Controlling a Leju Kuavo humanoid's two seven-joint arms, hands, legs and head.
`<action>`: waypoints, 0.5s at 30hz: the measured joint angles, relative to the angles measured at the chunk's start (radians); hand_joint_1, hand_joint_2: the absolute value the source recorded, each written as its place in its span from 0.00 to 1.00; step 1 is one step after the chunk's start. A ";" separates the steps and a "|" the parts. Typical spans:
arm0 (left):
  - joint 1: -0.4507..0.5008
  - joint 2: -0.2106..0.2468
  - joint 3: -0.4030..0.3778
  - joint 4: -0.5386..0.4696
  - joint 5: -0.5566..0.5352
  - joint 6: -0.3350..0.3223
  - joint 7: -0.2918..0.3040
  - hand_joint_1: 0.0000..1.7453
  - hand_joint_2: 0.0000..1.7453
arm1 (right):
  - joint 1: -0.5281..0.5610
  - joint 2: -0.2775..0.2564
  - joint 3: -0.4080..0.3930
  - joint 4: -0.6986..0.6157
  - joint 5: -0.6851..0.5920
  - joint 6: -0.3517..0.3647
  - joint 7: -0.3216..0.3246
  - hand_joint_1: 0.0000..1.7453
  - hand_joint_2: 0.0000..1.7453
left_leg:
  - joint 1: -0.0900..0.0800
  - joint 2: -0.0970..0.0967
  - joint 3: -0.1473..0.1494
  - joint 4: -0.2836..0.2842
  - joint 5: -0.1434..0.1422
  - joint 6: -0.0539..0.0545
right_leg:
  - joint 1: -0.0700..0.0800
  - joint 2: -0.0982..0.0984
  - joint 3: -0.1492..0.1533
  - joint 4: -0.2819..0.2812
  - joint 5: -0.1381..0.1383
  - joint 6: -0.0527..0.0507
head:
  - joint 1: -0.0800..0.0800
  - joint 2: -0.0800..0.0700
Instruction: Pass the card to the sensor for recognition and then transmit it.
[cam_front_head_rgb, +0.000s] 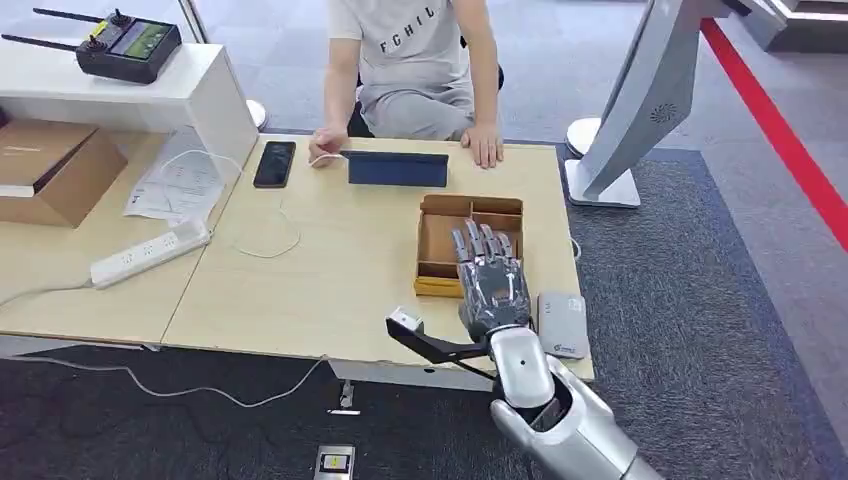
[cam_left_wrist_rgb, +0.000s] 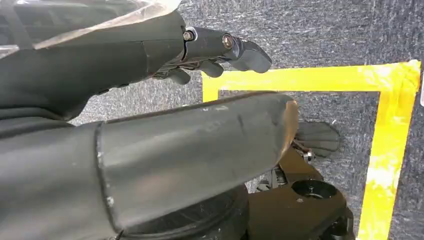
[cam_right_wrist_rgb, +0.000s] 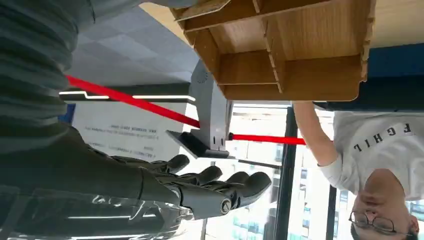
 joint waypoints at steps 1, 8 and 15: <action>0.000 0.000 0.000 0.001 0.000 0.000 0.000 0.00 0.00 | -0.005 -0.003 0.001 0.001 0.010 0.007 0.003 0.00 1.00 | 0.000 0.000 0.000 0.000 0.000 0.000 | 0.000 0.000 0.000 0.000 0.000 0.000 | 0.000 0.000; 0.001 0.000 0.009 0.005 0.000 0.003 0.000 0.00 0.00 | -0.021 -0.017 0.011 0.003 0.023 0.017 0.008 0.00 1.00 | 0.000 0.000 0.000 0.000 0.000 0.000 | 0.000 0.000 0.000 0.000 0.000 0.000 | 0.000 0.000; 0.001 0.000 0.018 0.005 -0.002 -0.002 0.014 0.00 0.00 | -0.024 -0.026 0.018 0.009 0.036 0.025 0.011 0.00 1.00 | 0.000 0.000 0.000 0.000 0.000 0.000 | 0.000 0.000 0.000 0.000 0.000 0.000 | 0.000 0.000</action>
